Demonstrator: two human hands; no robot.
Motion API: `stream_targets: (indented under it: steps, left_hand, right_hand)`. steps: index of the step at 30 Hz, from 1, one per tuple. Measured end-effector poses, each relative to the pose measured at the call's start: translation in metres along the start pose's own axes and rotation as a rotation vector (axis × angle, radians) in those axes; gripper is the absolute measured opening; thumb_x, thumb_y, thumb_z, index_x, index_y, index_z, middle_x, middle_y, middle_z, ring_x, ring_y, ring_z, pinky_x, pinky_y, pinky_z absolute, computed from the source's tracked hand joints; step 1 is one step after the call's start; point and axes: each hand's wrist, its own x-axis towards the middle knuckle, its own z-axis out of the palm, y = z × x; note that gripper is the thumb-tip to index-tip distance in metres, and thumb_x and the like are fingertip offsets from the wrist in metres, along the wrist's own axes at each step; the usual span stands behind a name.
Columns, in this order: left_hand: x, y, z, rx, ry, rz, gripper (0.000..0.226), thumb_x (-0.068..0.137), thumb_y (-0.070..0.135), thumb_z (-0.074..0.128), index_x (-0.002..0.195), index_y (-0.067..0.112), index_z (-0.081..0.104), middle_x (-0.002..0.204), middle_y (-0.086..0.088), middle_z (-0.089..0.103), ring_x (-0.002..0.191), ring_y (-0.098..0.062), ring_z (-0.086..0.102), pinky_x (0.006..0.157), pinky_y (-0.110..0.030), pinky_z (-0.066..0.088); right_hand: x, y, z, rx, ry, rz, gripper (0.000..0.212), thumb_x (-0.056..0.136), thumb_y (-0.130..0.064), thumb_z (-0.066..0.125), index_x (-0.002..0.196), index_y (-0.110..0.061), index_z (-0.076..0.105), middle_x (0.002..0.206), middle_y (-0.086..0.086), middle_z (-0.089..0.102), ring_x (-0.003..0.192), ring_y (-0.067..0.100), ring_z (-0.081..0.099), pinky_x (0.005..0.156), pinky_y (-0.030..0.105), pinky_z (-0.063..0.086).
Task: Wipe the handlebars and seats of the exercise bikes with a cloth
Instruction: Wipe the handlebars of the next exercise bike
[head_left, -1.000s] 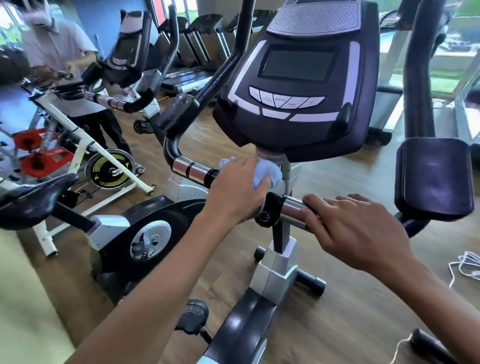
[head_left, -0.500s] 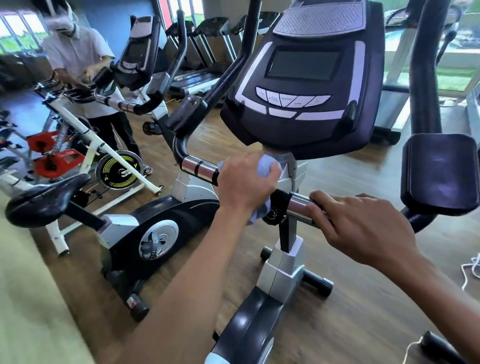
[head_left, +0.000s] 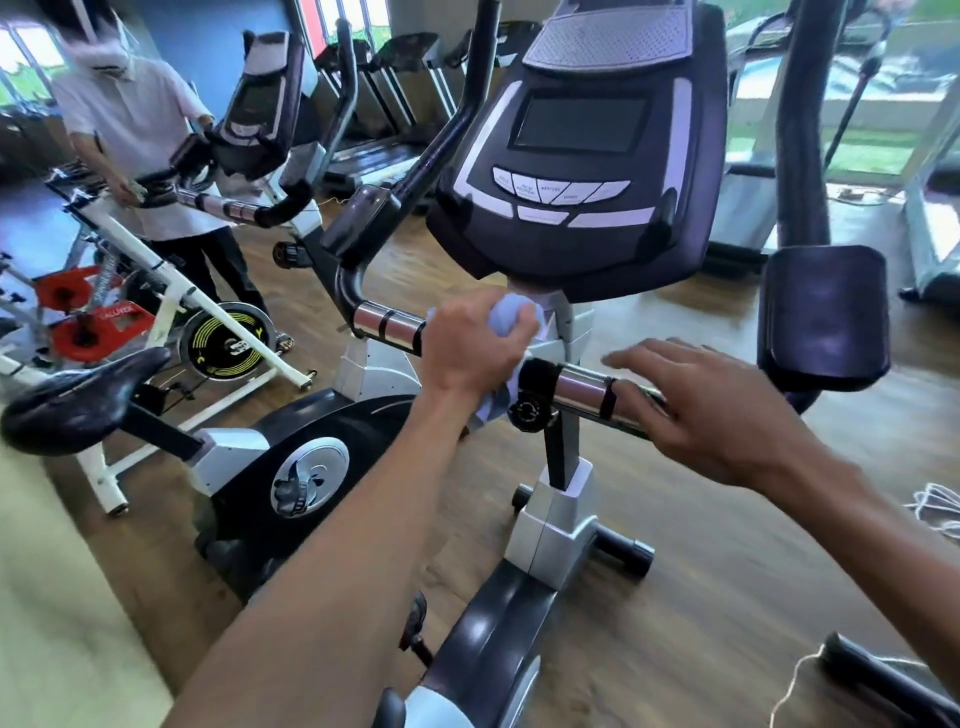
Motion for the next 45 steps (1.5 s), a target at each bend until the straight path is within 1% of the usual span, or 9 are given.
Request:
stream_targets:
  steps: [4,6,9,17,22,28,33,39,45]
  left_hand:
    - [-0.048,0.058,0.003,-0.261,0.159,-0.02,0.029,0.094,0.034,0.061,0.097,0.009,0.074,0.085,-0.004,0.071,0.078,-0.026,0.065,0.076,-0.04,0.054]
    - [-0.075,0.104,0.02,-0.261,0.044,0.155,0.034,0.094,0.035,0.058,0.103,0.007,0.074,0.096,-0.007,0.073,0.091,-0.029,0.066,0.09,-0.04,0.049]
    - [-0.061,0.132,0.038,-0.085,-0.101,0.203,0.033,0.091,0.04,0.053,0.079,0.016,0.072,0.077,-0.006,0.07,0.078,-0.031,0.064,0.073,-0.037,0.042]
    - [-0.086,0.136,0.034,-0.169,-0.067,0.252,0.031,0.094,0.033,0.052,0.089,0.012,0.074,0.084,-0.005,0.072,0.08,-0.027,0.061,0.081,-0.04,0.045]
    - [-0.037,0.158,0.041,0.132,-0.423,0.063,0.043,0.092,0.042,0.042,0.071,0.015,0.068,0.073,-0.008,0.061,0.078,-0.033,0.059,0.066,-0.037,0.031]
    - [-0.085,0.157,0.036,-0.057,-0.158,0.145,0.033,0.092,0.032,0.048,0.075,0.012,0.067,0.073,-0.009,0.066,0.074,-0.032,0.056,0.075,-0.043,0.042]
    - [-0.038,0.163,0.046,0.092,-0.429,0.015,0.043,0.091,0.043,0.045,0.059,0.014,0.049,0.063,-0.005,0.052,0.07,-0.033,0.056,0.064,-0.037,0.032]
    - [-0.089,0.162,0.036,-0.129,-0.064,0.111,0.032,0.09,0.03,0.048,0.073,0.013,0.068,0.069,-0.006,0.064,0.071,-0.03,0.055,0.074,-0.042,0.042]
    - [-0.03,0.164,0.044,0.055,-0.518,-0.095,0.045,0.088,0.048,0.048,0.061,0.013,0.053,0.067,-0.007,0.057,0.075,-0.035,0.06,0.065,-0.037,0.037]
  right_hand:
    - [-0.007,0.029,-0.041,0.145,0.398,0.13,0.041,0.099,-0.037,0.042,0.13,-0.021,0.062,0.128,-0.001,0.066,0.123,0.024,0.055,0.095,0.047,0.05]
    - [-0.005,0.057,-0.048,0.039,0.361,0.233,0.053,0.097,-0.038,0.039,0.142,-0.014,0.053,0.147,0.008,0.054,0.139,0.03,0.043,0.114,0.048,0.036]
    - [-0.005,0.082,-0.032,-0.215,0.184,0.254,0.072,0.1,-0.046,0.023,0.156,-0.001,0.033,0.164,0.019,0.03,0.154,0.032,0.024,0.126,0.046,0.014]
    - [-0.011,0.087,-0.017,-0.379,0.257,0.203,0.066,0.105,-0.037,0.02,0.154,0.007,0.03,0.162,0.025,0.031,0.152,0.036,0.028,0.125,0.049,0.016]
    - [-0.005,0.086,-0.015,-0.358,0.264,0.214,0.066,0.105,-0.037,0.018,0.157,0.003,0.027,0.165,0.021,0.027,0.155,0.031,0.022,0.127,0.046,0.013]
    - [-0.013,0.088,-0.013,-0.356,0.308,0.205,0.066,0.105,-0.036,0.018,0.157,0.004,0.025,0.165,0.021,0.026,0.155,0.032,0.023,0.126,0.045,0.015]
    - [-0.007,0.086,-0.012,-0.331,0.313,0.213,0.066,0.105,-0.036,0.018,0.157,0.003,0.028,0.165,0.021,0.026,0.155,0.031,0.022,0.126,0.044,0.015]
    - [-0.014,0.087,-0.012,-0.313,0.343,0.219,0.065,0.105,-0.036,0.019,0.157,0.003,0.029,0.165,0.02,0.027,0.154,0.03,0.024,0.125,0.043,0.016]
    - [-0.011,0.086,-0.011,-0.284,0.327,0.209,0.064,0.105,-0.036,0.021,0.156,0.002,0.031,0.164,0.02,0.029,0.154,0.03,0.025,0.125,0.043,0.017]
